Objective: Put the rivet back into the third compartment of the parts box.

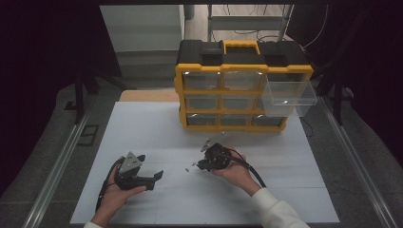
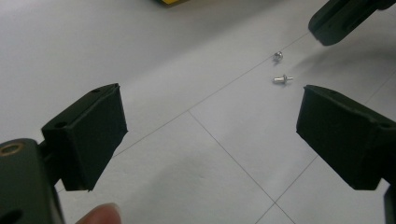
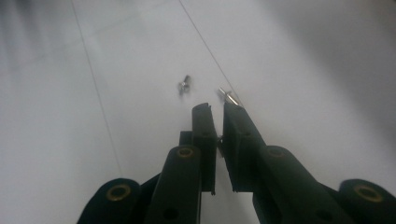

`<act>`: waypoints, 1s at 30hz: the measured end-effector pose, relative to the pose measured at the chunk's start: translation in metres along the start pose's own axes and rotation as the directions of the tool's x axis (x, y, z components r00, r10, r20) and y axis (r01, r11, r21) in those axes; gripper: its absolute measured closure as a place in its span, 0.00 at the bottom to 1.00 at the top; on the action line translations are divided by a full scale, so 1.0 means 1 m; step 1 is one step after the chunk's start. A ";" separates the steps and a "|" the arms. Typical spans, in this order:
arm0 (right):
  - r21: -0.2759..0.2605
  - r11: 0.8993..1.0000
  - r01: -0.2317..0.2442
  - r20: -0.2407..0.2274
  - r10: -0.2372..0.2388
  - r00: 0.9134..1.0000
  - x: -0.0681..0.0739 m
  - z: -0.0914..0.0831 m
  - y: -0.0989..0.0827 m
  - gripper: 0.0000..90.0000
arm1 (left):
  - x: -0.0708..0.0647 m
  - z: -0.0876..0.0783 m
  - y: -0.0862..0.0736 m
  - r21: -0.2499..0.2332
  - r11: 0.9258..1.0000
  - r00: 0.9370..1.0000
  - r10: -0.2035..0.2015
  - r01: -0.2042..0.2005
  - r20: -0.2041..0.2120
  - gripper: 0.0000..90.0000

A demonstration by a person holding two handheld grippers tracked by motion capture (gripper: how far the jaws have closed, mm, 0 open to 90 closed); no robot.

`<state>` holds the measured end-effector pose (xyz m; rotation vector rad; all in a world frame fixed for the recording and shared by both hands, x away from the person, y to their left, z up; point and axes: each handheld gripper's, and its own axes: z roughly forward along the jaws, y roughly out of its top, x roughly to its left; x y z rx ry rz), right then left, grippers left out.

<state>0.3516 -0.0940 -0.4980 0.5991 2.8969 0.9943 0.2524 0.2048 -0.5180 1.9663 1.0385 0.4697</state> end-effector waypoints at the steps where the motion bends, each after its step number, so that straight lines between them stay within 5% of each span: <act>1: -0.012 1.000 0.000 -0.002 0.000 1.000 0.000 -0.002 0.001 0.93 | 0.000 0.000 0.000 0.000 1.000 1.000 0.000 0.000 0.000 0.10; 17: -0.159 0.987 -0.013 -0.027 0.009 1.000 0.005 -0.043 0.010 0.93 | 0.000 0.000 0.000 -0.001 1.000 1.000 0.001 -0.001 -0.002 0.10; 30: -0.283 0.959 -0.010 -0.013 0.007 1.000 0.006 -0.078 0.018 0.93 | 0.000 0.000 0.000 -0.001 1.000 1.000 0.001 -0.001 -0.002 0.10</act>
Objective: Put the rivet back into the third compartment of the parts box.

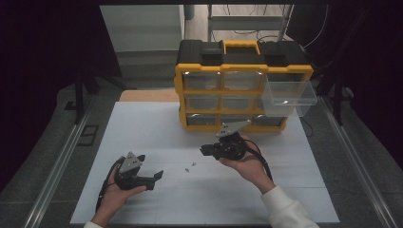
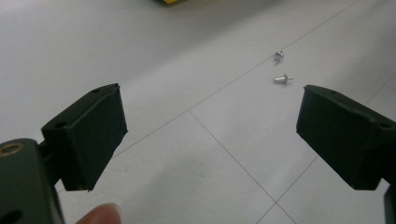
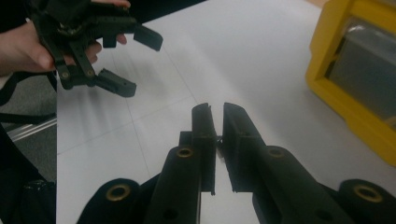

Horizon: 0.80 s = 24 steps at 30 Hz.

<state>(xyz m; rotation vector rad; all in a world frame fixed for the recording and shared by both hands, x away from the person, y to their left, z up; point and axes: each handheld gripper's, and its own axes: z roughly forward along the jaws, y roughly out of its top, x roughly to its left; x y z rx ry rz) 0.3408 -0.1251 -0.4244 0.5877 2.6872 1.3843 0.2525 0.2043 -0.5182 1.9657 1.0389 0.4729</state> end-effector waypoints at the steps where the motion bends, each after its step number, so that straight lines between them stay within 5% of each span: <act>1: -0.006 1.000 -0.001 0.001 0.001 1.000 0.000 -0.002 0.001 0.93 | 0.000 0.000 0.000 0.000 1.000 1.000 0.000 0.000 0.000 0.10; 24: -0.165 0.986 0.039 0.032 -0.034 0.999 0.006 -0.053 0.034 0.93 | -0.001 0.001 0.000 0.006 1.000 1.000 0.002 -0.002 -0.003 0.10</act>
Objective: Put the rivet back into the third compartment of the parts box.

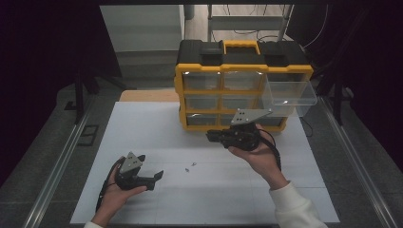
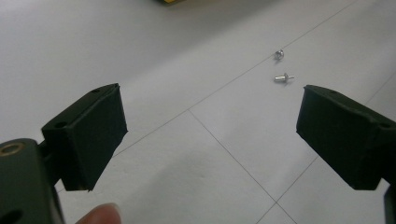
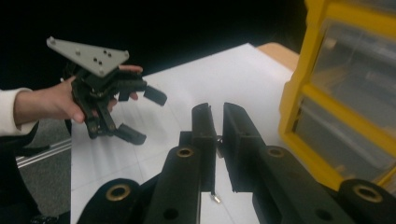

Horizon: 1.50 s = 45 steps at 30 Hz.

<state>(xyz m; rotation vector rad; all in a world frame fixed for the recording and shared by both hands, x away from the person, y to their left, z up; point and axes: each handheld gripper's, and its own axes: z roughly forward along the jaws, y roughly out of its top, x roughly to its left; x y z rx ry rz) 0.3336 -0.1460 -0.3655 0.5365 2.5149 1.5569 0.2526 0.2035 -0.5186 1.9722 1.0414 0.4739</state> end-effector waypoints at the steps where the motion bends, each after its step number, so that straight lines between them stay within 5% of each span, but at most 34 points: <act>1: -0.006 1.000 0.002 0.002 -0.002 1.000 0.000 -0.002 0.002 0.93 | 0.000 0.000 0.000 0.000 1.000 1.000 0.000 0.000 0.000 0.10; 25: -0.117 0.993 0.008 0.047 -0.002 0.999 -0.014 -0.050 0.033 0.93 | 0.000 0.000 0.000 0.007 1.000 1.000 0.001 -0.001 -0.008 0.10; 45: -0.126 0.991 -0.035 0.120 0.050 0.992 -0.049 -0.102 0.048 0.93 | 0.001 -0.001 -0.001 0.003 1.000 1.000 -0.007 0.007 -0.012 0.10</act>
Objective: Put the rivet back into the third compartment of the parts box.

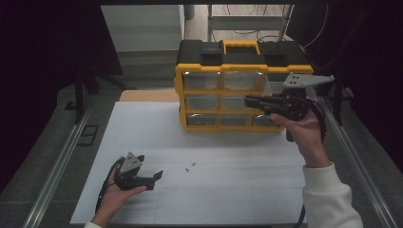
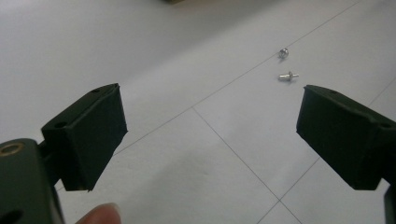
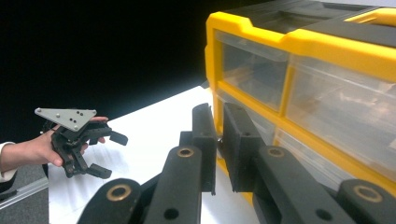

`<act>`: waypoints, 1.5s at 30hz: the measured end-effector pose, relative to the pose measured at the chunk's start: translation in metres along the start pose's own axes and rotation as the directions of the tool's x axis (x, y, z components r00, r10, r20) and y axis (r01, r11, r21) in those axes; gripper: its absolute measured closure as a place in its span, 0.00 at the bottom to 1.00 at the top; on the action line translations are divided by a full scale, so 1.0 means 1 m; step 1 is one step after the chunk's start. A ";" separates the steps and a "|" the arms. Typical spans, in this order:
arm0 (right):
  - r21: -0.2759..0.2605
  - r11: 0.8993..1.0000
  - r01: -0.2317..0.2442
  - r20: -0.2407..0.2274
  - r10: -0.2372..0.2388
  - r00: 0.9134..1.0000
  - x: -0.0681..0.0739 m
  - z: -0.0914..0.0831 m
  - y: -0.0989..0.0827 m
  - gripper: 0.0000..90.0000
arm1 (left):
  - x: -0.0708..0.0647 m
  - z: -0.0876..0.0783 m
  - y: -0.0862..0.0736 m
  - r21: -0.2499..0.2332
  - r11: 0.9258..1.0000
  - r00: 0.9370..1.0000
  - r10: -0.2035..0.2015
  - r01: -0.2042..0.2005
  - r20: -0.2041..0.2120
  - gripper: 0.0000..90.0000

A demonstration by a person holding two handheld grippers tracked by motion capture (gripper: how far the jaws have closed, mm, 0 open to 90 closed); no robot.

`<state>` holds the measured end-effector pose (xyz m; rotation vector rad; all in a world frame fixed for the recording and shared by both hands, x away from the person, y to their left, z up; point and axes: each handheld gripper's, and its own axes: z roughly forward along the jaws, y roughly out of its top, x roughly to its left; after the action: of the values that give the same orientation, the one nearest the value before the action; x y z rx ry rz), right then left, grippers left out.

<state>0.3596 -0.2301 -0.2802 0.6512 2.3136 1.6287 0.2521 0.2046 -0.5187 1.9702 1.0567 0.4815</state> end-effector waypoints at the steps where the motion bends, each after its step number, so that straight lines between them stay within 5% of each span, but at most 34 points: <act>1: 0.001 1.000 -0.001 0.007 0.001 1.000 -0.002 -0.002 0.001 0.93 | 0.000 0.000 0.000 -0.001 1.000 1.000 0.000 0.000 0.000 0.10; 16: -0.001 0.999 -0.037 0.101 0.037 0.994 -0.028 -0.031 0.007 0.93 | 0.000 0.000 0.000 -0.002 1.000 1.000 -0.001 0.001 0.001 0.10; 34: 0.003 0.997 -0.072 0.235 0.070 0.969 -0.054 -0.047 0.010 0.93 | 0.001 0.000 0.000 0.000 1.000 1.000 -0.002 0.002 0.001 0.10; 36: -0.010 0.997 -0.071 0.255 0.071 0.964 -0.053 -0.047 0.010 0.85 | 0.001 0.000 0.000 0.001 1.000 1.000 -0.002 0.002 0.001 0.10; 38: -0.042 0.997 -0.067 0.278 0.076 0.958 -0.051 -0.046 0.009 0.64 | 0.001 0.000 0.000 0.000 1.000 1.000 -0.003 0.003 0.001 0.10; 45: -0.040 0.998 -0.048 0.274 0.057 0.960 -0.046 -0.041 0.009 0.50 | 0.000 0.000 0.000 0.000 1.000 1.000 -0.002 0.002 0.001 0.10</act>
<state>0.3839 -0.2844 -0.2603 0.8775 2.0828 1.4874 0.2523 0.2050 -0.5186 1.9692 1.0575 0.4794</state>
